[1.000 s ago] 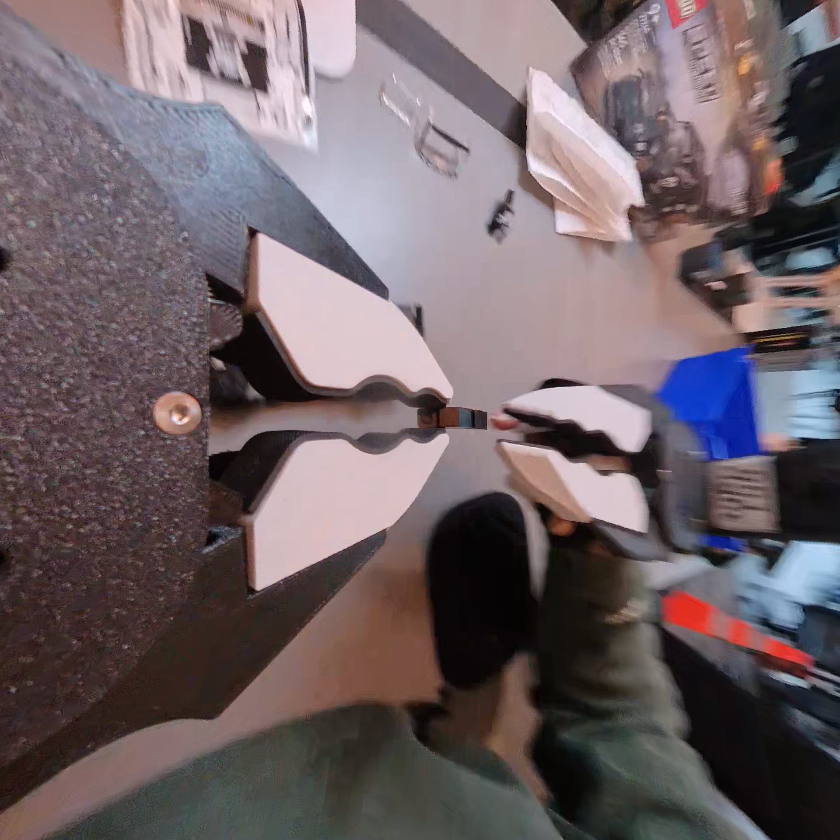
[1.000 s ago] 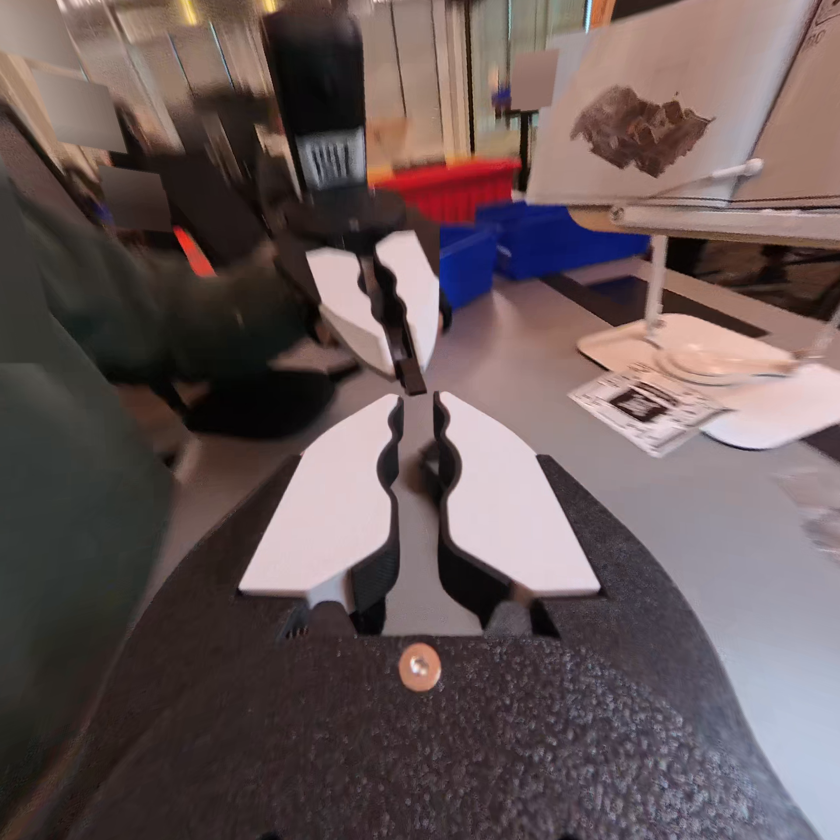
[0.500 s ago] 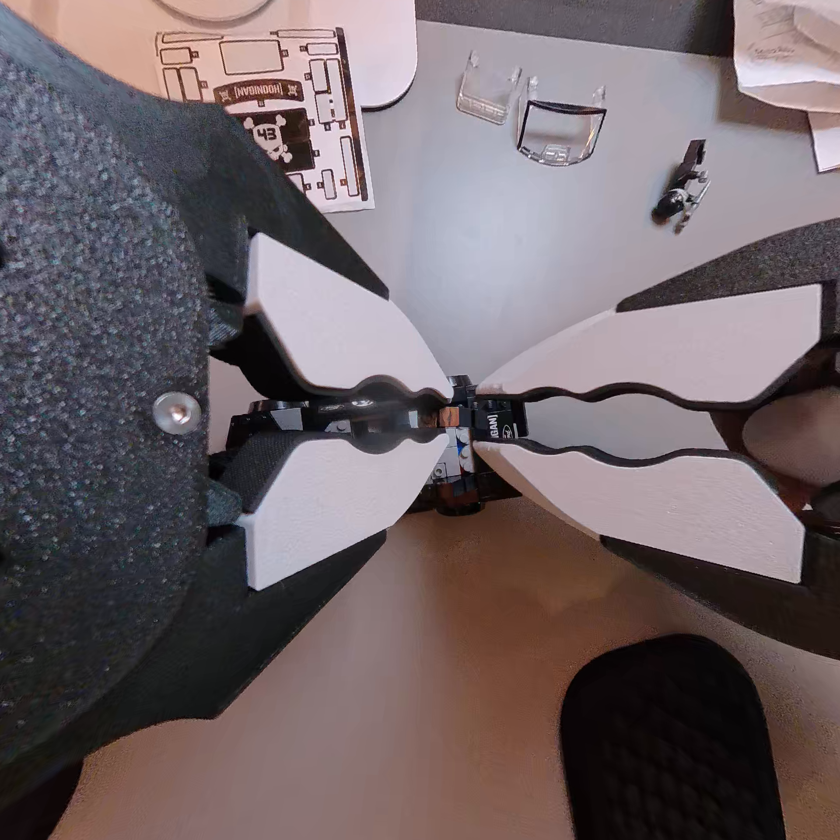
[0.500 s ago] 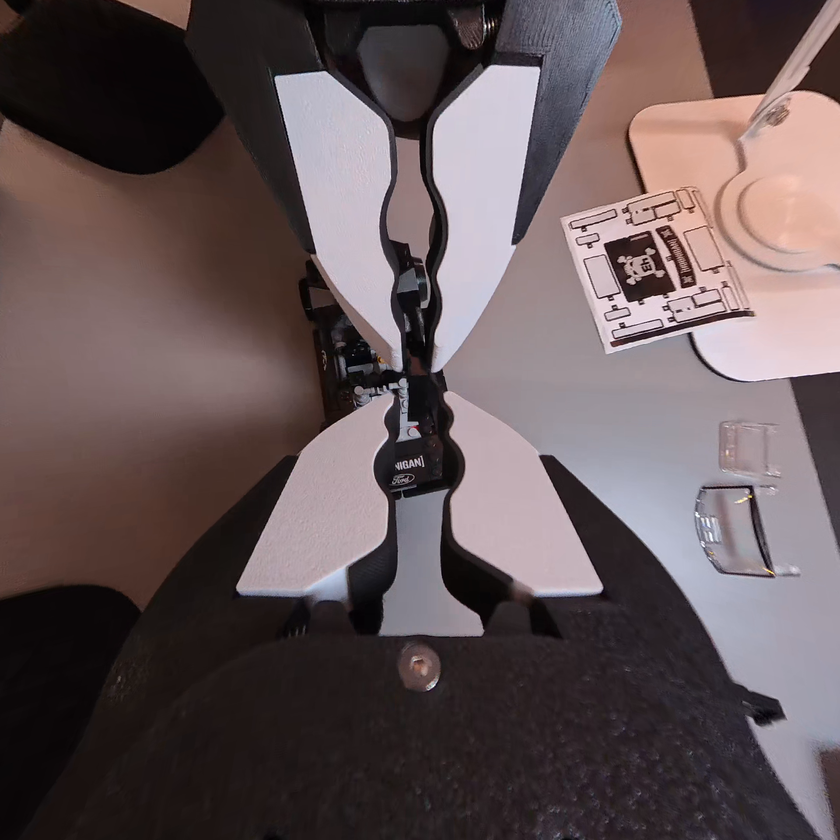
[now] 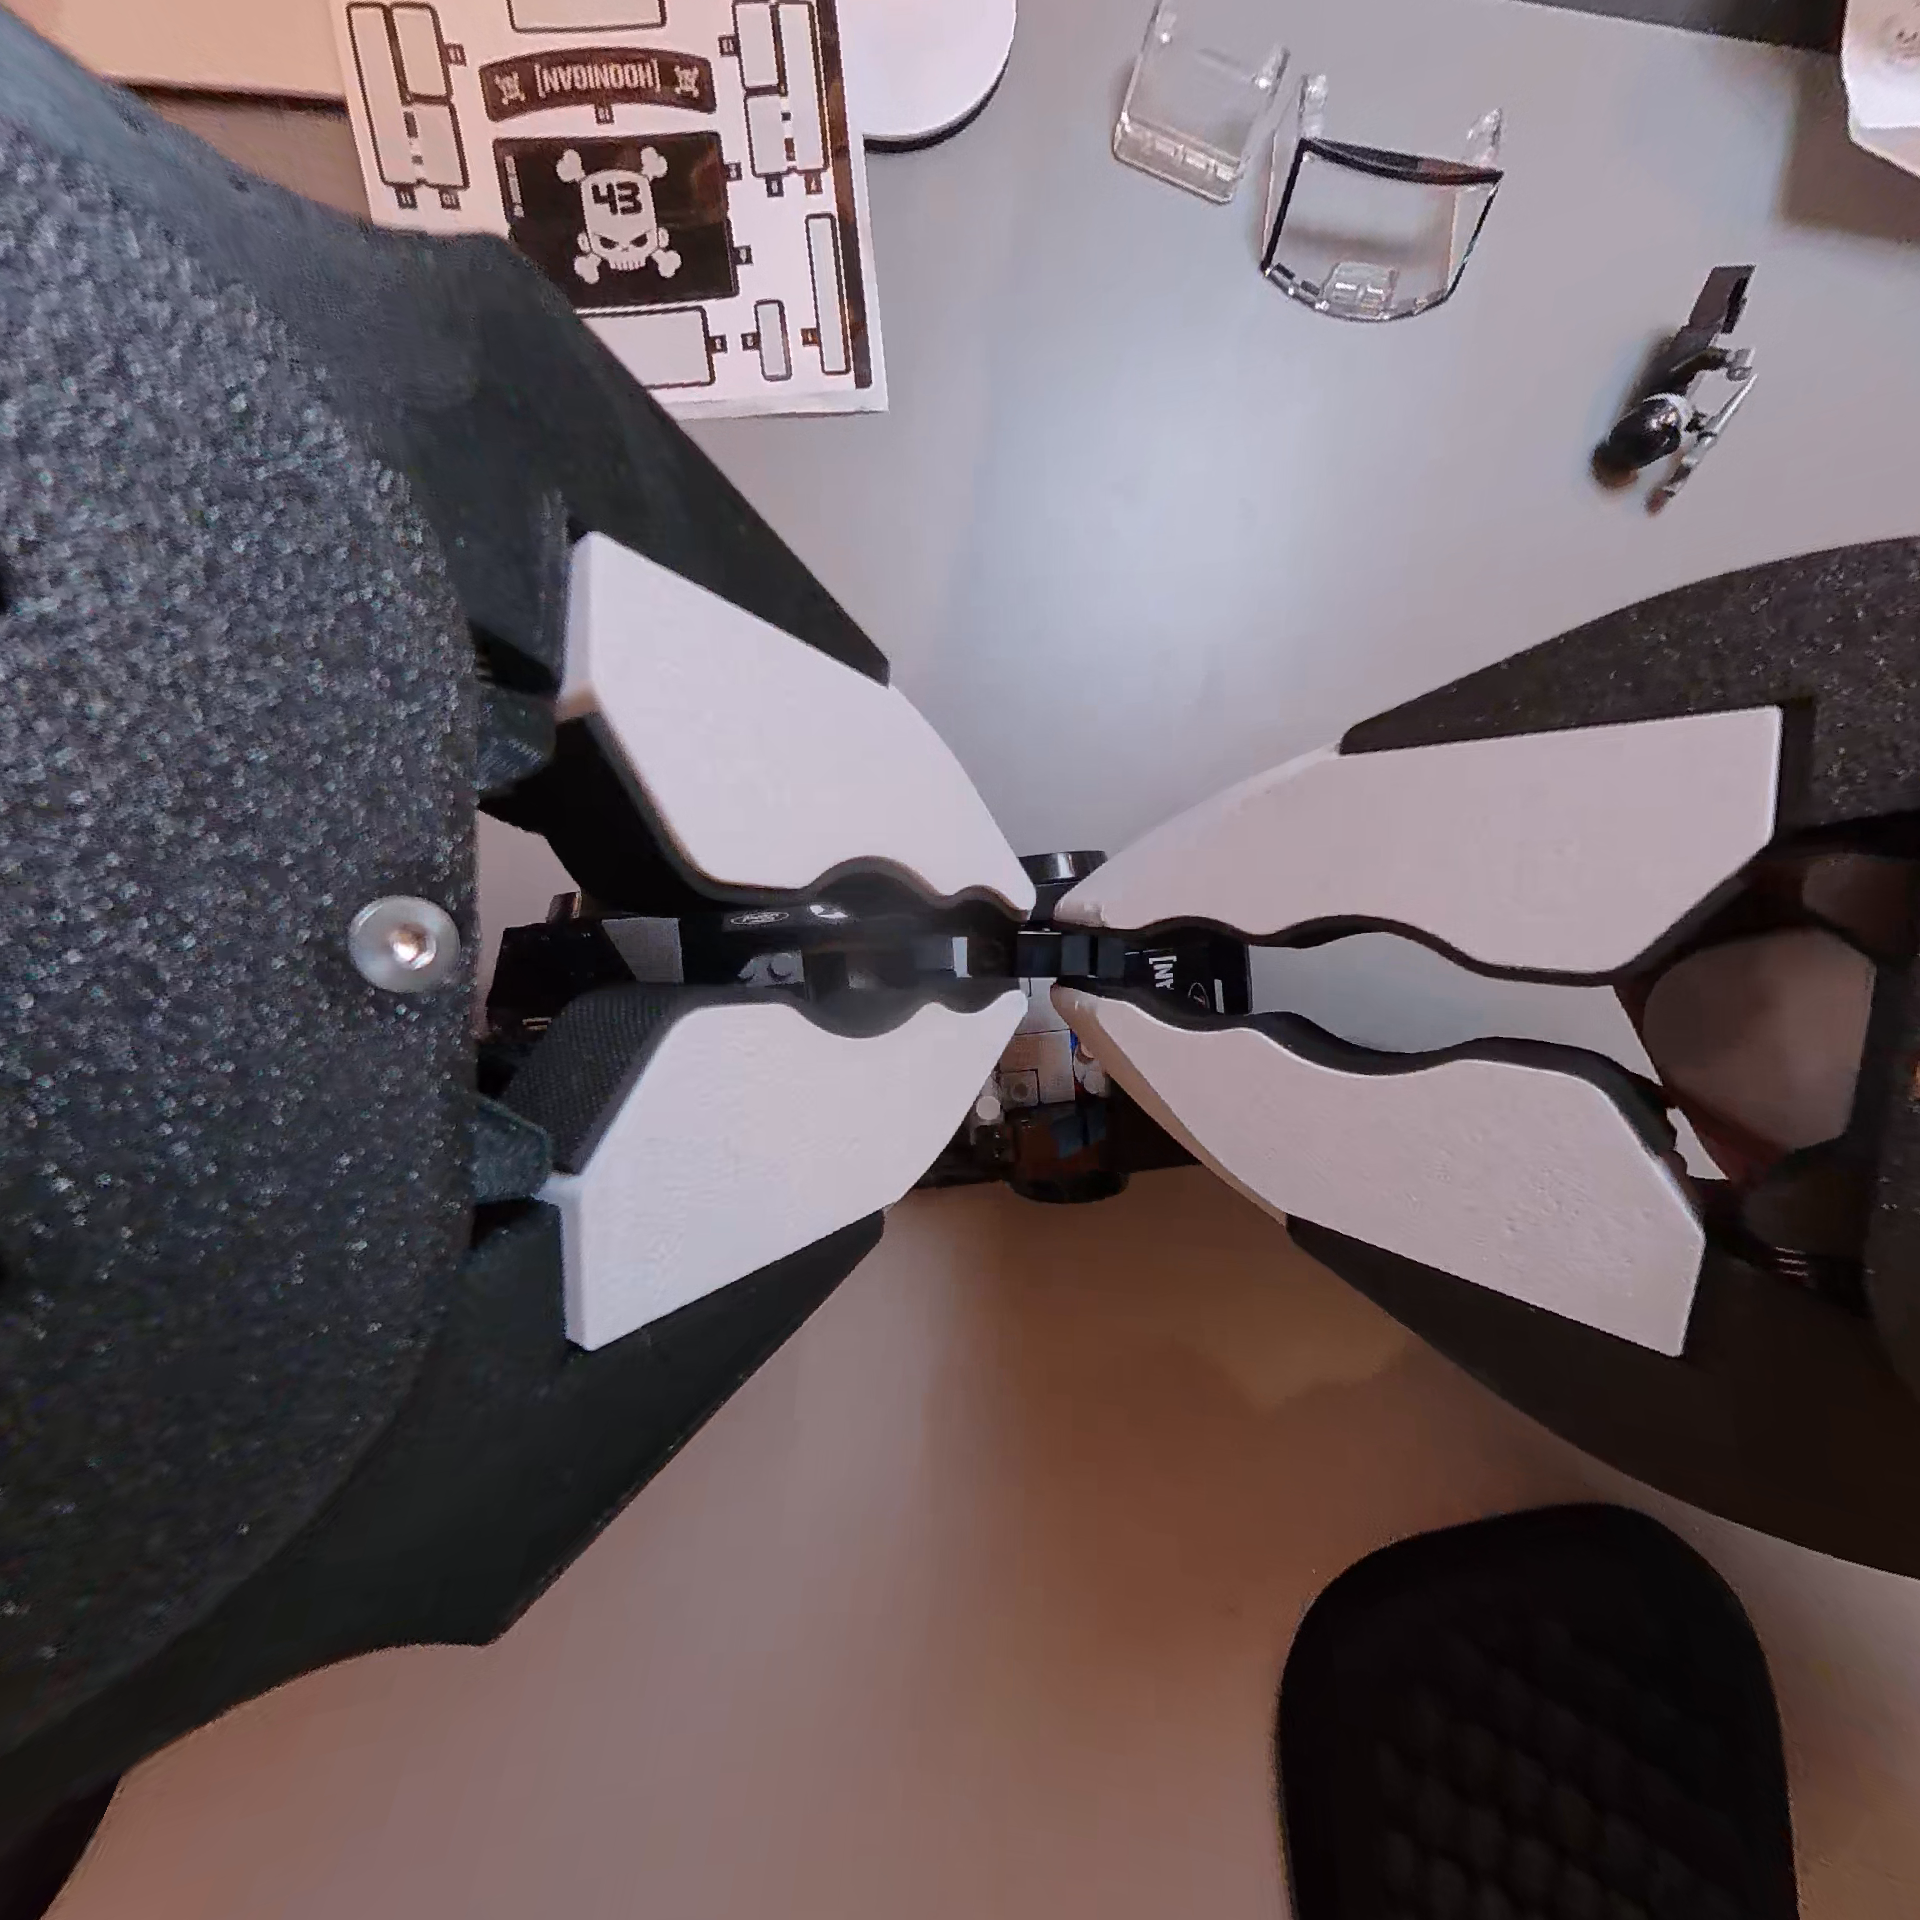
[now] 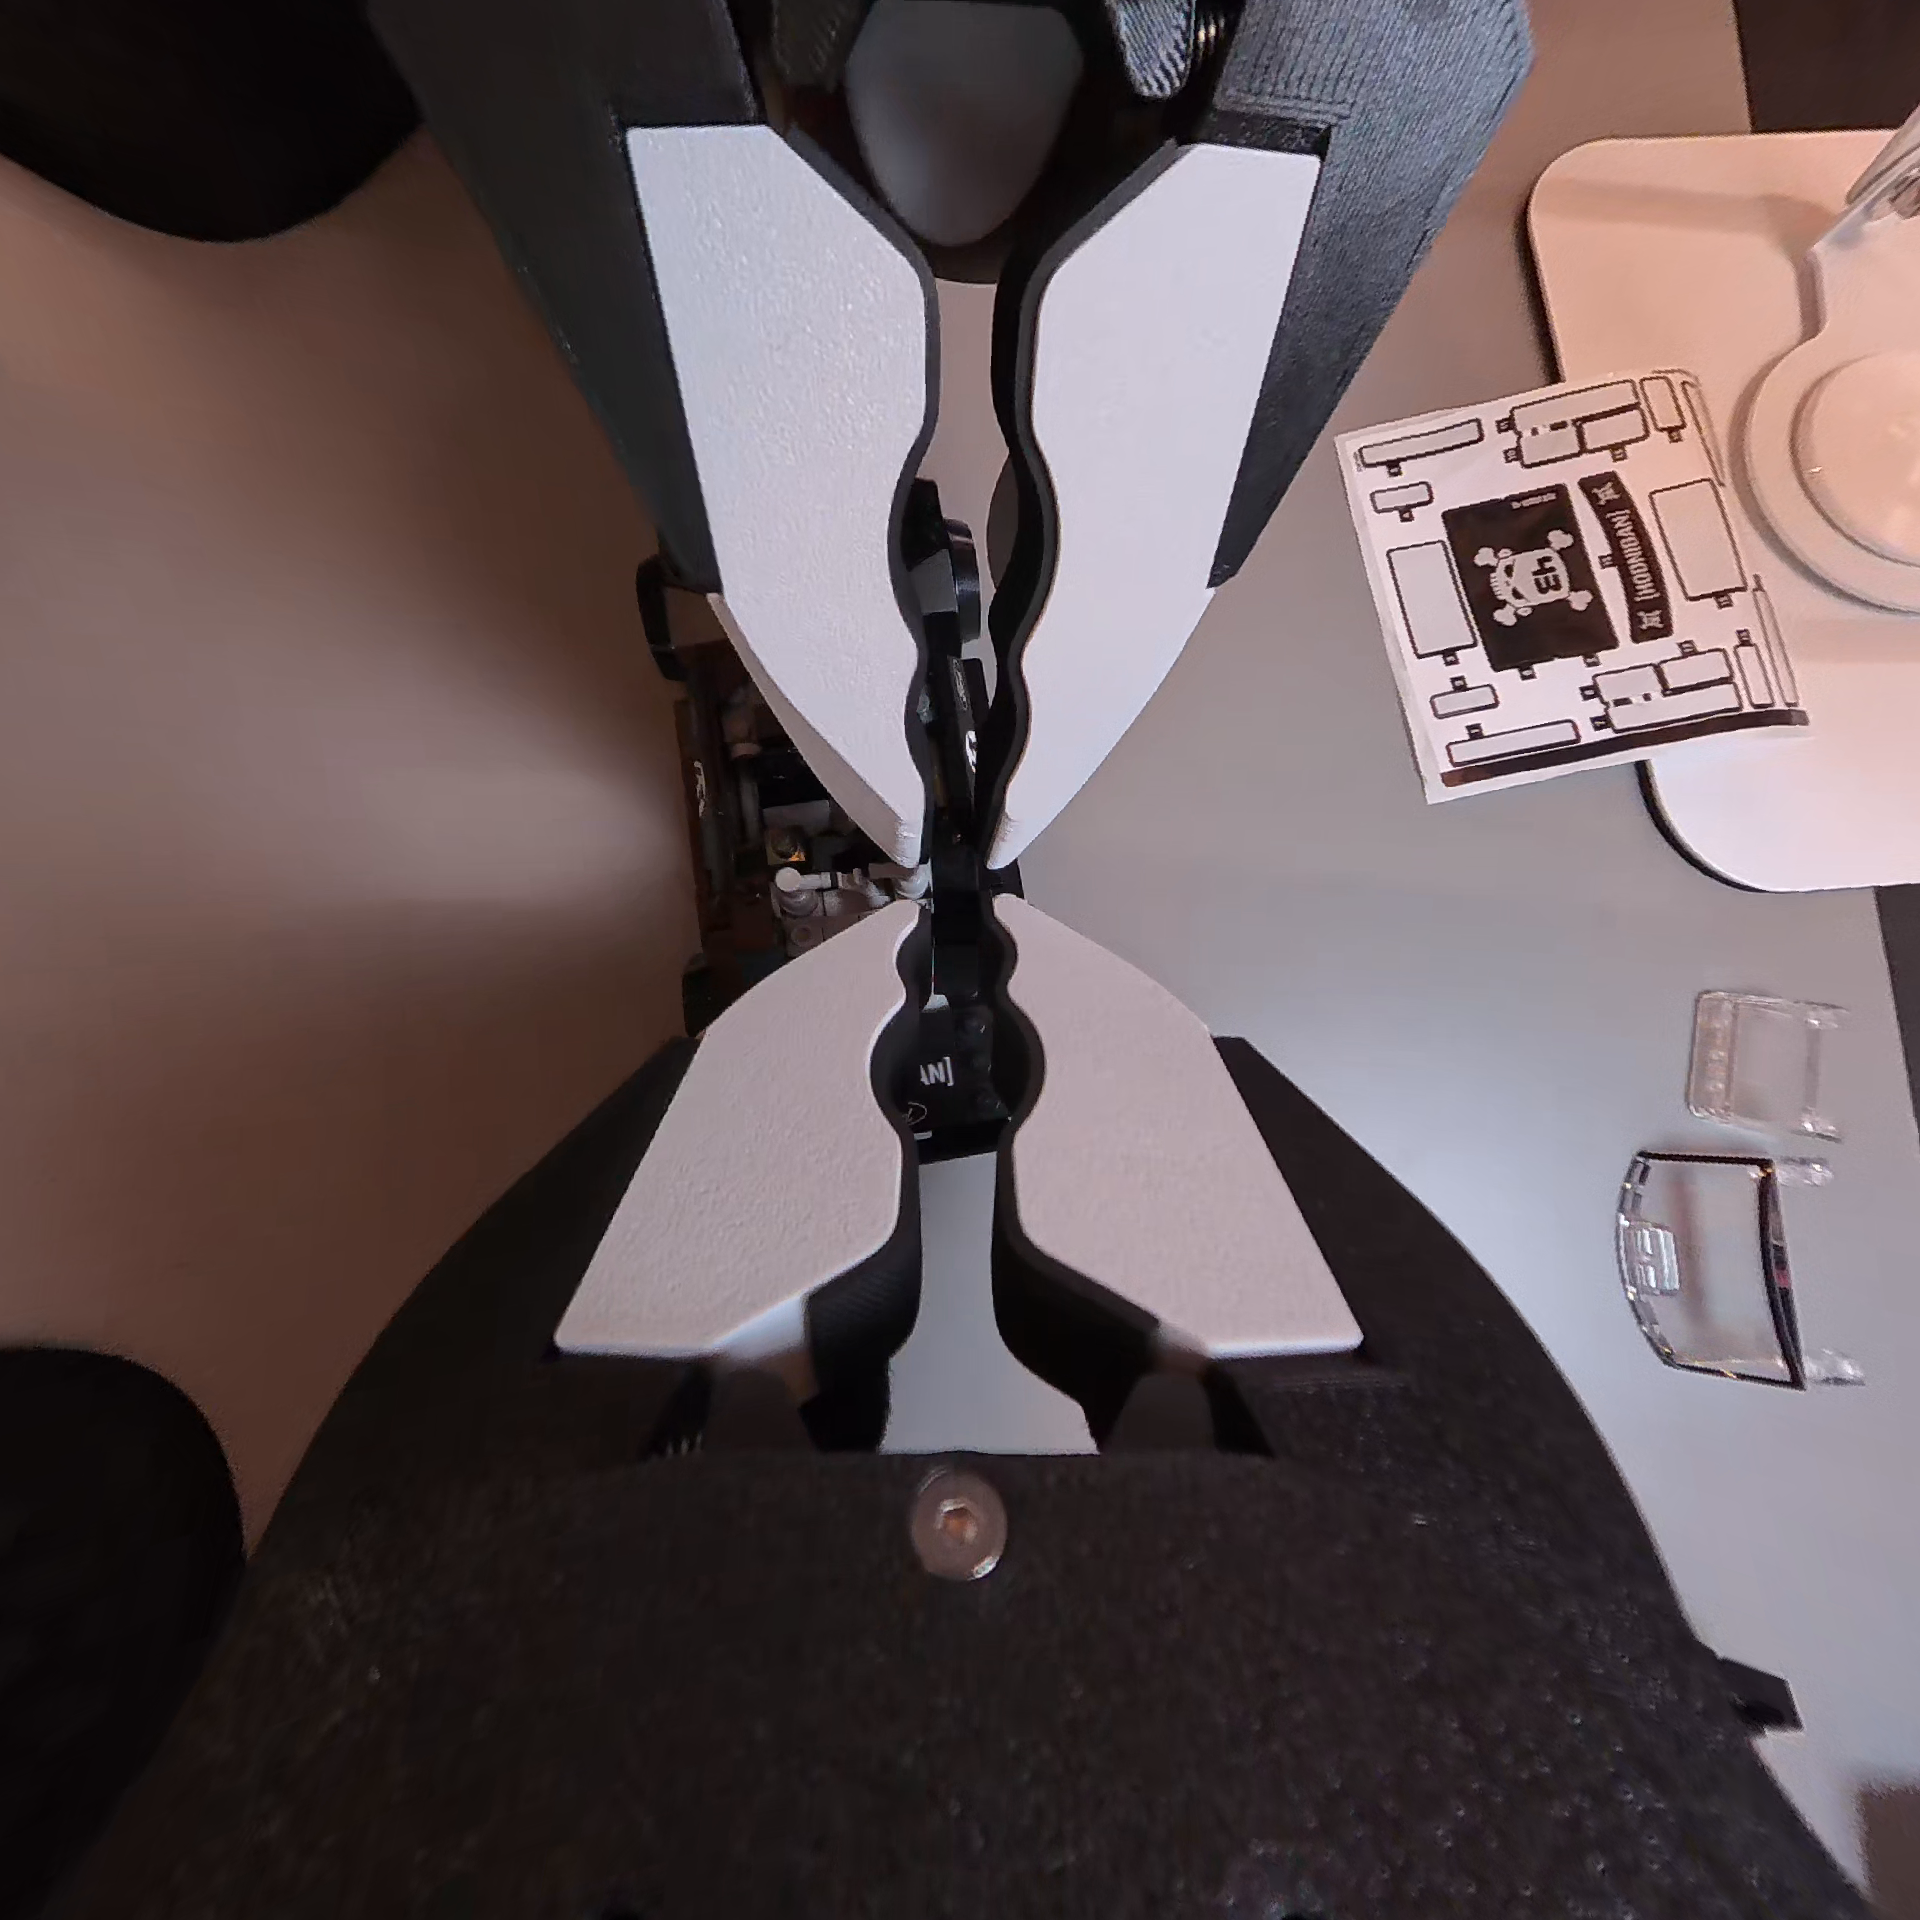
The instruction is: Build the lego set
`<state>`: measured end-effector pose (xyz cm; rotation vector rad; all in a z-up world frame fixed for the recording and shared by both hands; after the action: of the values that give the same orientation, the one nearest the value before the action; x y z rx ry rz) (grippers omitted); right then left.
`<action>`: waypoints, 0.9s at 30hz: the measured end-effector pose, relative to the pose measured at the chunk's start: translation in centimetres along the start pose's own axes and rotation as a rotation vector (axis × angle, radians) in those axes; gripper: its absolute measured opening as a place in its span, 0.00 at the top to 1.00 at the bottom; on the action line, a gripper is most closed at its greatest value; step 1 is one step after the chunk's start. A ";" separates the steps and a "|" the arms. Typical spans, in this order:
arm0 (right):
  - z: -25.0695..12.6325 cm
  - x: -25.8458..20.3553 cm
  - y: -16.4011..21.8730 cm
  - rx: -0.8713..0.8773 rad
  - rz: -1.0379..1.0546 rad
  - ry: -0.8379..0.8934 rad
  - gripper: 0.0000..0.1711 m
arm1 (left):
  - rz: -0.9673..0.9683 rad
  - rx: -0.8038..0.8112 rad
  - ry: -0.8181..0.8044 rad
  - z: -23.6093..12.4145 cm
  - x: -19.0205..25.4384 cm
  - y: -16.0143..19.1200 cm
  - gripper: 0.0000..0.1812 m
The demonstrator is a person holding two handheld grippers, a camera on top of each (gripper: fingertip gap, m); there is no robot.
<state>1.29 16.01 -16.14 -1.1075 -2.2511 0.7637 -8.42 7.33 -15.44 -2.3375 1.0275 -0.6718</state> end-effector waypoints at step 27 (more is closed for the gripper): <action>0.8 0.2 0.3 -0.070 -0.055 -0.022 0.96 | -0.074 -0.051 0.008 1.2 -0.6 0.2 0.96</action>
<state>0.80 16.15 -16.93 -1.0695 -2.3325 0.6835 -8.16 7.94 -16.66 -2.4290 0.9768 -0.6916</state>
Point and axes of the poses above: each gripper's, where its closed fingertips meet, z out along the fingers, y out of its underside, x = y × z across the jaws, the point moved 10 cm from there along -z, back along the fingers, and after that the axes turned 13 degrees about y, right-handed, at the moved point
